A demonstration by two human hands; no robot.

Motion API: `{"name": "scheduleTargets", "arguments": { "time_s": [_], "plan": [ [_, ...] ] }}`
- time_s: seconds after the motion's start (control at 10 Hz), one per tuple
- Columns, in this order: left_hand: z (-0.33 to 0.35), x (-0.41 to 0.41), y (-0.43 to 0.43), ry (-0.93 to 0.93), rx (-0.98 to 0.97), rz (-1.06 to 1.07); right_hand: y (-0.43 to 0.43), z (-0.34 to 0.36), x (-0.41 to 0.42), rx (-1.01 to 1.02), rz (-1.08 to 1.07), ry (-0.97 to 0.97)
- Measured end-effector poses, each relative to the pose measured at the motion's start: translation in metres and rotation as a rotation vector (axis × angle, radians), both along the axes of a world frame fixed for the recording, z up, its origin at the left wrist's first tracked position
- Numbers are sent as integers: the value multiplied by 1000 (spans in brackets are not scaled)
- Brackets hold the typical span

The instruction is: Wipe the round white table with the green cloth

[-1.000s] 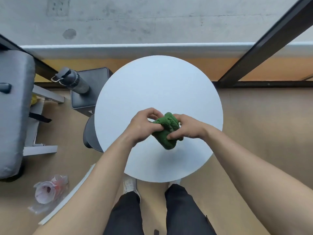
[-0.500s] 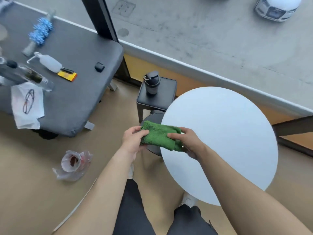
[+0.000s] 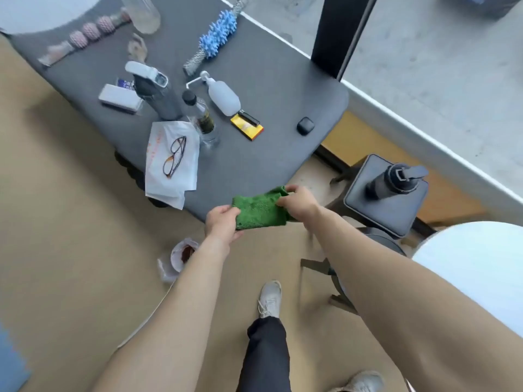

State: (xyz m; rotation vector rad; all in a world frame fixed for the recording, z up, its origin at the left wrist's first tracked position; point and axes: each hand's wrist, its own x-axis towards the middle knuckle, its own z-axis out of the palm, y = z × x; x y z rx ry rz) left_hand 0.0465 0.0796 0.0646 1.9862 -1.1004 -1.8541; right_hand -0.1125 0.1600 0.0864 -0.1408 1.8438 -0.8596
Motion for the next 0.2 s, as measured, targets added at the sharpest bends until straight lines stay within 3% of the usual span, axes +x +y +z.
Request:
{"name": "scheduleTargets", "arguments": {
  "time_s": [0.2],
  "plan": [
    [-6,26,-56,-198,-198,4,-60,-1,-4,71,73,324]
  ]
}}
